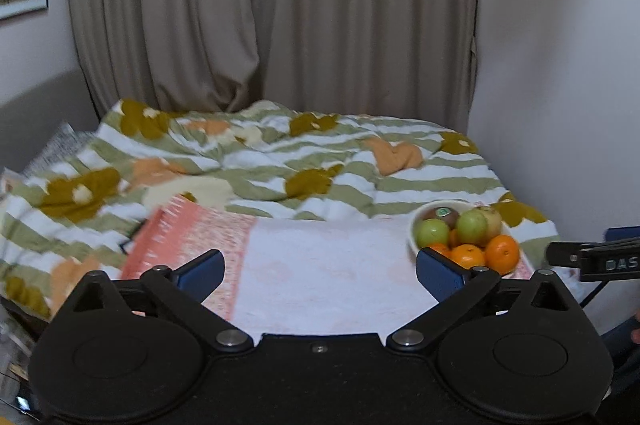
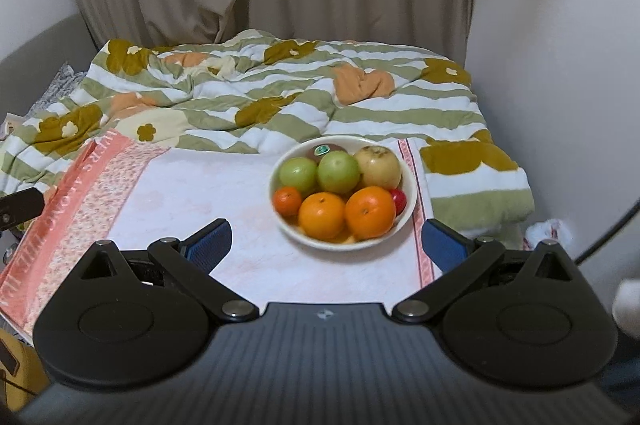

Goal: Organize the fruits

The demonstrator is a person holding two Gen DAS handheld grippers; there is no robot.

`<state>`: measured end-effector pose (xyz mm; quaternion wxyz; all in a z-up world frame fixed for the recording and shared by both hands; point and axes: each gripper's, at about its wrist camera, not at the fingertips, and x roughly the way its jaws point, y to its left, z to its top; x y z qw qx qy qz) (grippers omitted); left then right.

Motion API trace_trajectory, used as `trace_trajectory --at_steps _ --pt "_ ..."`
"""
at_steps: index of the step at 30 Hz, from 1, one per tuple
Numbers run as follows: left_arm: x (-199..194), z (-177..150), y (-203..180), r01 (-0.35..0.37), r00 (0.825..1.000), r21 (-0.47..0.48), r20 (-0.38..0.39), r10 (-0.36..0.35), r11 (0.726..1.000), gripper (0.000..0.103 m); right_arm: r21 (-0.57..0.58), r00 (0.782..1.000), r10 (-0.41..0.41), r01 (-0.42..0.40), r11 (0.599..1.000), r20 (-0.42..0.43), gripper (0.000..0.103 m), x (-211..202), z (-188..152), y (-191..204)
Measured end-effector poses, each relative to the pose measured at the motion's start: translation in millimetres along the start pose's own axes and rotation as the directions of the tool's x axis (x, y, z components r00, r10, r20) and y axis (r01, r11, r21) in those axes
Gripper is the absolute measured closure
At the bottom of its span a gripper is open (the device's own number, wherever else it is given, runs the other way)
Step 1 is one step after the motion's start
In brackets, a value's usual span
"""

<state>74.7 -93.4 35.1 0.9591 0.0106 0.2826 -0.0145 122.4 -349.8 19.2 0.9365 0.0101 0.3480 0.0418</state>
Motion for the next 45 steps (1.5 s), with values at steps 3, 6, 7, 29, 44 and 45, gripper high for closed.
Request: trace_trajectory --at_steps 3,6,7,29,44,45 --pt "-11 -7 8 -0.023 1.0 0.029 0.016 0.023 0.999 0.0 -0.011 1.0 -0.026 0.026 1.0 0.013 0.0 -19 -9 18" --pt "-19 -14 15 -0.033 0.999 0.044 0.019 0.032 0.999 0.0 -0.015 0.999 -0.04 0.04 0.999 0.016 0.0 -31 -16 33" --pt "-21 -16 17 -0.029 0.999 0.042 0.019 0.028 0.999 0.0 -0.017 0.999 -0.041 0.041 0.999 0.015 0.0 -34 -19 38" --pt "-33 -27 35 -0.011 1.0 0.047 0.029 0.01 0.999 0.0 -0.007 0.999 -0.049 0.049 0.999 -0.015 0.0 -43 -36 71" --pt "-30 -25 37 -0.019 0.999 0.04 0.035 0.017 0.999 0.0 -0.006 0.998 -0.056 0.056 0.998 -0.027 0.0 -38 -36 73" --pt "-31 -26 37 -0.018 0.999 0.039 0.035 0.017 0.999 0.0 -0.006 0.998 -0.056 0.056 0.998 -0.027 0.0 -38 -36 73"
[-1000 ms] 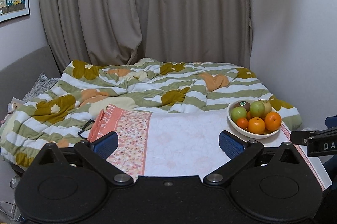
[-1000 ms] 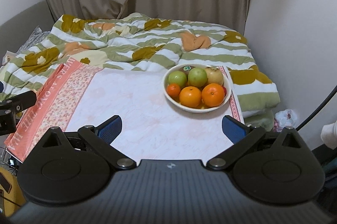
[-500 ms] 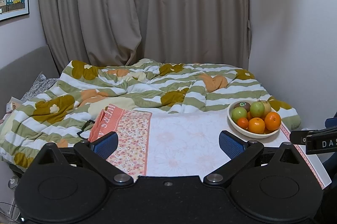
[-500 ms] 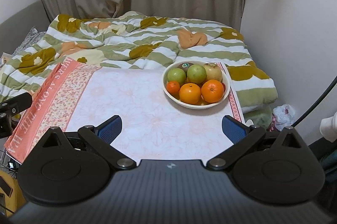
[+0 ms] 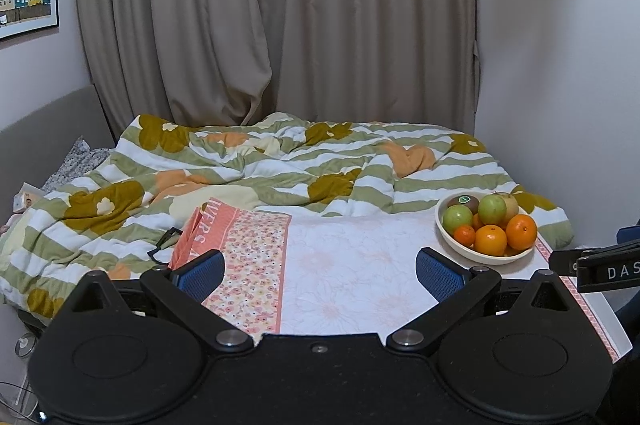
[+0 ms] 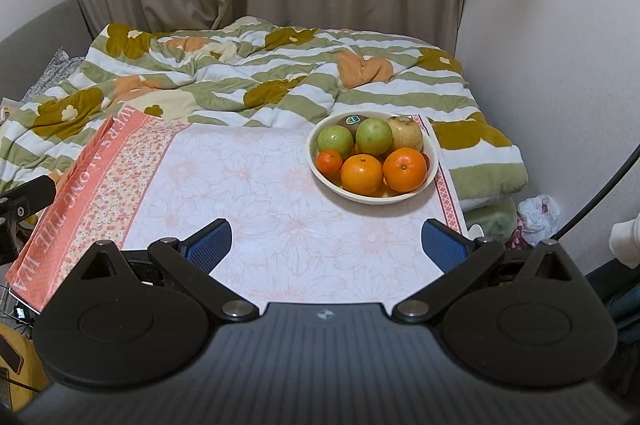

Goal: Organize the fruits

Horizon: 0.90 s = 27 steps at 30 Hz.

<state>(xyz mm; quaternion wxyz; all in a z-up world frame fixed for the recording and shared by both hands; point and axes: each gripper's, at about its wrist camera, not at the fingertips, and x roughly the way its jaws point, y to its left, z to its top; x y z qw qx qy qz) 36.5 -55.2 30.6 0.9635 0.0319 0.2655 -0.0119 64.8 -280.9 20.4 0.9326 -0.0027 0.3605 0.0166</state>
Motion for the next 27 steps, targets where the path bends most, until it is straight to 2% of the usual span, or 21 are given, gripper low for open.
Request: trace_trajectory --at_steps 27 --pt "-9.0 -5.4 -5.6 0.01 1.0 -0.002 0.01 -0.01 1.0 0.0 0.011 1.0 -0.002 0.002 1.0 -0.001 0.0 0.6 -2.9 -4.1"
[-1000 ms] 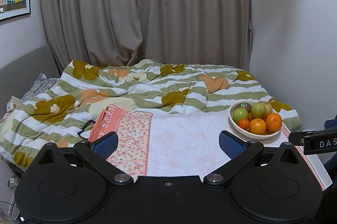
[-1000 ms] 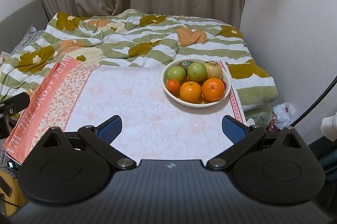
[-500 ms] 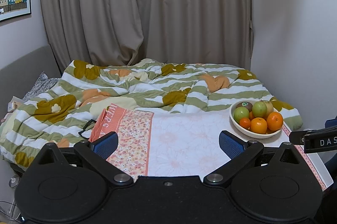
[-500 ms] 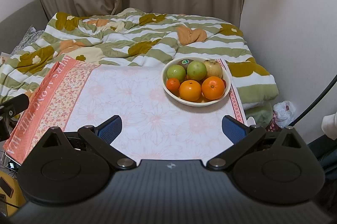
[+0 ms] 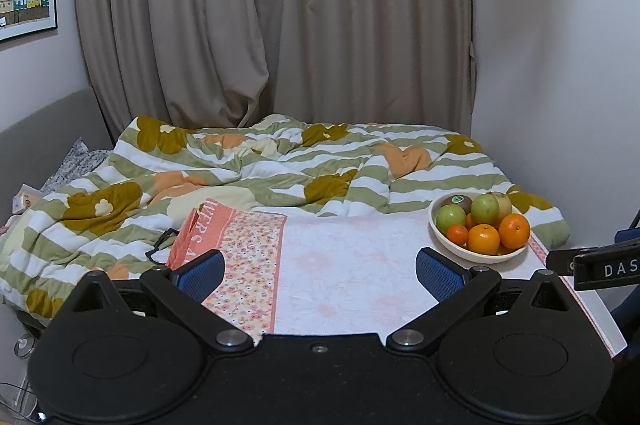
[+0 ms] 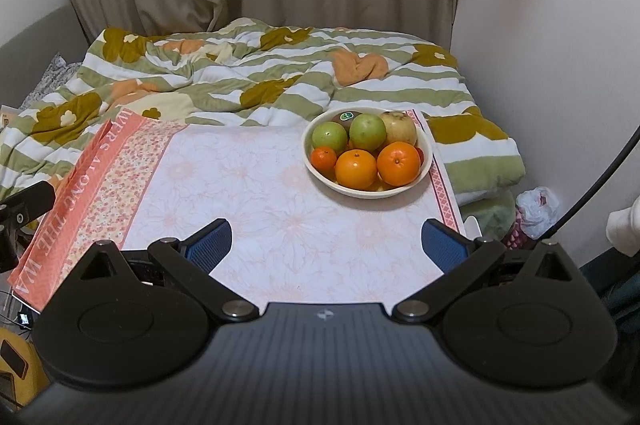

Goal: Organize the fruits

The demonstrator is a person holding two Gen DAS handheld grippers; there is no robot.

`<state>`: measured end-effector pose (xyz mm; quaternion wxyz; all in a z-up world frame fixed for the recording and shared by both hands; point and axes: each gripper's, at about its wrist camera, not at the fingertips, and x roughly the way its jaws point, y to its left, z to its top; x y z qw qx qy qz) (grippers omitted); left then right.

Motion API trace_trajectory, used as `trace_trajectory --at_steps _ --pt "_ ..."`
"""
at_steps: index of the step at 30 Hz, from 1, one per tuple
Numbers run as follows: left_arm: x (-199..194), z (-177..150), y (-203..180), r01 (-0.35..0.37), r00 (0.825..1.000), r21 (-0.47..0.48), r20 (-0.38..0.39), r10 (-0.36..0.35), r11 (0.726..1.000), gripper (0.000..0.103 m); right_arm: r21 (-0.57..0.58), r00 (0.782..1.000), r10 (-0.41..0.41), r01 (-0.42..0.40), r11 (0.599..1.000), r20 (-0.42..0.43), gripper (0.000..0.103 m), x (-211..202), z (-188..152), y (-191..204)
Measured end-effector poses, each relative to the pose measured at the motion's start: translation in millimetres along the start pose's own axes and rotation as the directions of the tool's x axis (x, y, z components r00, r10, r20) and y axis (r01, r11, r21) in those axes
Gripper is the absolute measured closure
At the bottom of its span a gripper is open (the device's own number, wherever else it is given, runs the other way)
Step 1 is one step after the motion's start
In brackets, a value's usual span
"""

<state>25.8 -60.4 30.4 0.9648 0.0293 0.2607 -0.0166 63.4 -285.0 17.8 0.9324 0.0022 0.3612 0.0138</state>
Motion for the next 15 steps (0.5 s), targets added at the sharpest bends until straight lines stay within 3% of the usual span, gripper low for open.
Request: trace_trajectory --at_steps 6,15 --pt "-2.4 -0.8 0.6 -0.032 0.999 0.004 -0.002 0.032 0.999 0.0 0.001 1.0 -0.002 0.002 1.0 0.003 0.0 -1.2 -0.6 0.0" --pt "-9.2 -1.6 5.9 -0.011 1.0 0.001 0.022 0.011 1.0 0.0 0.006 1.0 0.0 0.0 1.0 0.002 0.0 -2.1 -1.1 0.7"
